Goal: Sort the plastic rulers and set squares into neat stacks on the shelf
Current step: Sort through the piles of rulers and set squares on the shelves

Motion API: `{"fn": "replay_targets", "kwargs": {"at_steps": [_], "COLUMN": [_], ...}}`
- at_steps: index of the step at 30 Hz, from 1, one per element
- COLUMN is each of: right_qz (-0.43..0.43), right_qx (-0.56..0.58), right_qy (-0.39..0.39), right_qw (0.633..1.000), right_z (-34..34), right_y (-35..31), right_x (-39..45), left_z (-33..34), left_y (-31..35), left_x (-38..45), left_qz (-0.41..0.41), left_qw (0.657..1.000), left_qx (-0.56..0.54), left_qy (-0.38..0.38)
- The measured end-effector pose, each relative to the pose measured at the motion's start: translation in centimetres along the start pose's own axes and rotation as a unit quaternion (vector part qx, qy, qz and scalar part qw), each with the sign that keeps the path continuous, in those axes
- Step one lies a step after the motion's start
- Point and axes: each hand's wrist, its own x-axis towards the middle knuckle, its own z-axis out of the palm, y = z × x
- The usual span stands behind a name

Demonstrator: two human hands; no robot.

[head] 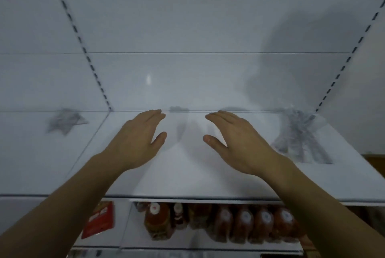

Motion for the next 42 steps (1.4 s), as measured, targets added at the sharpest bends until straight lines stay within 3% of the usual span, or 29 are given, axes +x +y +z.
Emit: {"fn": "replay_targets", "kwargs": {"at_steps": [12, 22, 29, 42], "right_qz": [-0.247, -0.442, -0.500, -0.521], "right_qx": [0.037, 0.071, 0.065, 0.047], "right_qy": [-0.071, -0.156, -0.183, -0.207], "right_qw": [0.966, 0.880, 0.844, 0.826], "right_z": [9.2, 17.4, 21.9, 28.7], "right_y": [-34.7, -60.0, -72.1, -88.8], "right_x": [11.2, 18.5, 25.2, 42.9], "left_z": [-12.4, -19.4, -21.6, -25.9], "left_y": [-28.7, -43.4, -52.7, -73.9], "left_x": [-22.7, -40.8, -44.1, -43.2], "left_qz": [-0.178, -0.415, -0.475, -0.506], "left_qw": [0.981, 0.901, 0.868, 0.852], "left_qx": [0.061, 0.098, 0.111, 0.107], "left_qy": [0.041, 0.076, 0.091, 0.086]}}
